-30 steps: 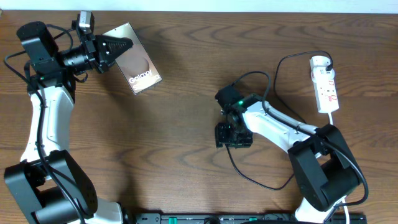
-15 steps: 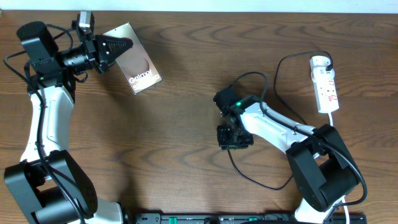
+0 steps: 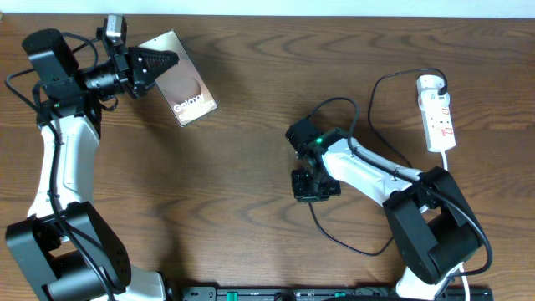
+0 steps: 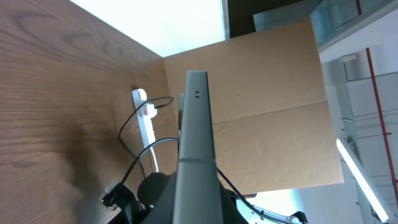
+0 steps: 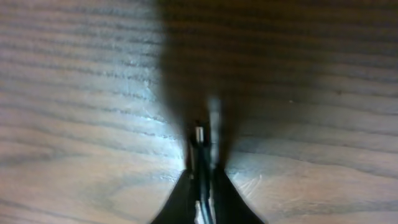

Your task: Plug charger to phone and switch on socket

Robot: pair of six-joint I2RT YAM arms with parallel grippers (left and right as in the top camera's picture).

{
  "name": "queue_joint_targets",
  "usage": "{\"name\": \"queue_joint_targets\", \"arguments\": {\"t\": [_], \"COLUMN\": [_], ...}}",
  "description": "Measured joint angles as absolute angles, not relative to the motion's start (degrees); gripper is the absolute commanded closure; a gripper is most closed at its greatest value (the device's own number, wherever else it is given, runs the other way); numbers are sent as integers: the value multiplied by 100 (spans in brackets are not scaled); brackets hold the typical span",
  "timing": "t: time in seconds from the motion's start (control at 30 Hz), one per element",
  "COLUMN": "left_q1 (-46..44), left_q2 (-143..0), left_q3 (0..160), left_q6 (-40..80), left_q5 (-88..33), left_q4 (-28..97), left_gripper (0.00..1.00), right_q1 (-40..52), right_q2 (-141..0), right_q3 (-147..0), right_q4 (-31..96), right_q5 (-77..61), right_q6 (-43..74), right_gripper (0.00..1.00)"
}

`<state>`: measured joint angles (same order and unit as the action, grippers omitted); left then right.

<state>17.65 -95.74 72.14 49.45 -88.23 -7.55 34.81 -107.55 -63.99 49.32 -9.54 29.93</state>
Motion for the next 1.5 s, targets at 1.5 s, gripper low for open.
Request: {"name": "queue_joint_targets", "arguments": {"t": [1.5], "left_q1": [633], "left_q2": [-9574], "left_q3": [7212], "left_q6": [4451], "left_q5": [-8353], "left_q4": [-753], "left_gripper": [93], "right_q1": [2753], "right_q2": [-11015], "right_q3": [-7605], "right_q4": [4066], "right_q5": [-8724], "right_q6": [-2189], "right_gripper": [99]}}
